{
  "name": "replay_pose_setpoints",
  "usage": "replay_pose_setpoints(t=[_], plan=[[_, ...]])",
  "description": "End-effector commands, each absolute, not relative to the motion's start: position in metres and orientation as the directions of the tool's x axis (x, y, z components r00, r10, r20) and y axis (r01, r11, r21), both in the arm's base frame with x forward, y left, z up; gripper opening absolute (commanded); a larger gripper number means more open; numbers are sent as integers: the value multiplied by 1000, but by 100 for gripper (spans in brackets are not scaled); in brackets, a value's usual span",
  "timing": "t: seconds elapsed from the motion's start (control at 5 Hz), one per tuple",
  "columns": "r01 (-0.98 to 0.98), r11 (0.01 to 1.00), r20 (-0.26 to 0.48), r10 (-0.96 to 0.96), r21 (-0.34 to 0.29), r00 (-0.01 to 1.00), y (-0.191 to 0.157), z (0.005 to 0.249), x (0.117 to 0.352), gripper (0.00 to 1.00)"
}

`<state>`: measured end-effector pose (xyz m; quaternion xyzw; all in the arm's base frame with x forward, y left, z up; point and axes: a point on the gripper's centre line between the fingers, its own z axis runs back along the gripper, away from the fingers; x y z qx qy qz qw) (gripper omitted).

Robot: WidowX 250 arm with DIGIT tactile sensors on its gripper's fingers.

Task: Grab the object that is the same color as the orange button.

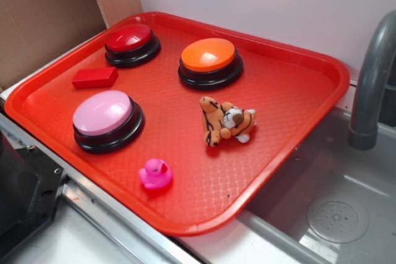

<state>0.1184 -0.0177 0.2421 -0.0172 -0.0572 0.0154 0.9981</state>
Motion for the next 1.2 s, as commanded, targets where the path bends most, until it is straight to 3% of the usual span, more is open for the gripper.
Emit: replay_pose_setpoints(t=[0.0,0.2,0.6,0.8,1.0], plan=[[-29,999,114,33,-36,993,-18,242,118,100],[-27,999,100,31,-34,994,-7,220,123,100],[-27,999,100,31,-34,994,-7,220,123,100],[-4,1000,156,4,-1,988,9,224,173,100],[114,992,192,-121,46,974,3,241,224,100]])
